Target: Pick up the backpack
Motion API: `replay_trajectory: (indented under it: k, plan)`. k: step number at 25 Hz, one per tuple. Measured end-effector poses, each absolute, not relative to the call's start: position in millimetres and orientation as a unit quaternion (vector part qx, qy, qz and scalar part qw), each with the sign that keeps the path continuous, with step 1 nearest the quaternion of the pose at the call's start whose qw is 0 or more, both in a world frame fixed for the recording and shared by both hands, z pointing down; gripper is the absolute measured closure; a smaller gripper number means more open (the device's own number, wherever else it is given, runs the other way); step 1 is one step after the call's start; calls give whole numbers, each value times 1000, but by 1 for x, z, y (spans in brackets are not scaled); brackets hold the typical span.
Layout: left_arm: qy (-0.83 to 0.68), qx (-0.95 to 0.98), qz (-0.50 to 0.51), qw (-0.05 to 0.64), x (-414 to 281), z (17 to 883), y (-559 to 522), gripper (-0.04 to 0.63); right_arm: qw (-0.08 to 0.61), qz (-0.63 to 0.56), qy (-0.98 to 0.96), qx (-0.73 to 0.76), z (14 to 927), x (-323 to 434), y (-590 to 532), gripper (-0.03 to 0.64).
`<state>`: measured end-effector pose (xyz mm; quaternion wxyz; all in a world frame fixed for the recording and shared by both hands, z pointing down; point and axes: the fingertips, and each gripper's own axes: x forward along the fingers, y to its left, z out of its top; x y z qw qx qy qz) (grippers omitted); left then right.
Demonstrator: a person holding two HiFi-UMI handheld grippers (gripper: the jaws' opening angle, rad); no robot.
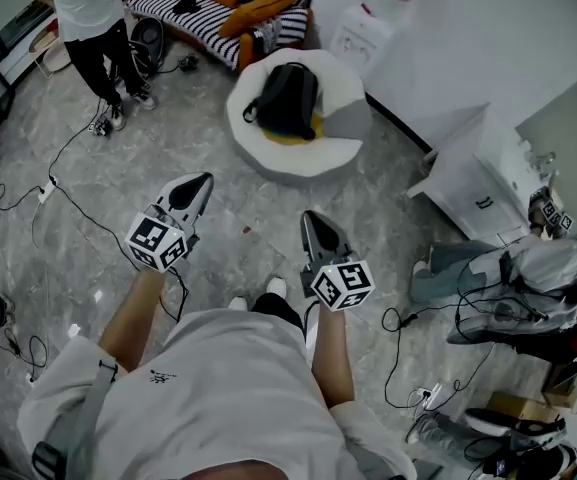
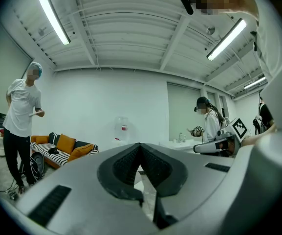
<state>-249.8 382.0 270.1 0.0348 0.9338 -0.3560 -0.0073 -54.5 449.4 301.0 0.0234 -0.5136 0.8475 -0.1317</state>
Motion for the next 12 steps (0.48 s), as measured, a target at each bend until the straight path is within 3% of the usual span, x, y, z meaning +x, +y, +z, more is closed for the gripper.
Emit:
replay_trajectory:
  k: [12]
  plan:
    - [-357,934,-4,33,-253,277,378,594,26,-131,850,-510,305,-60,437,609]
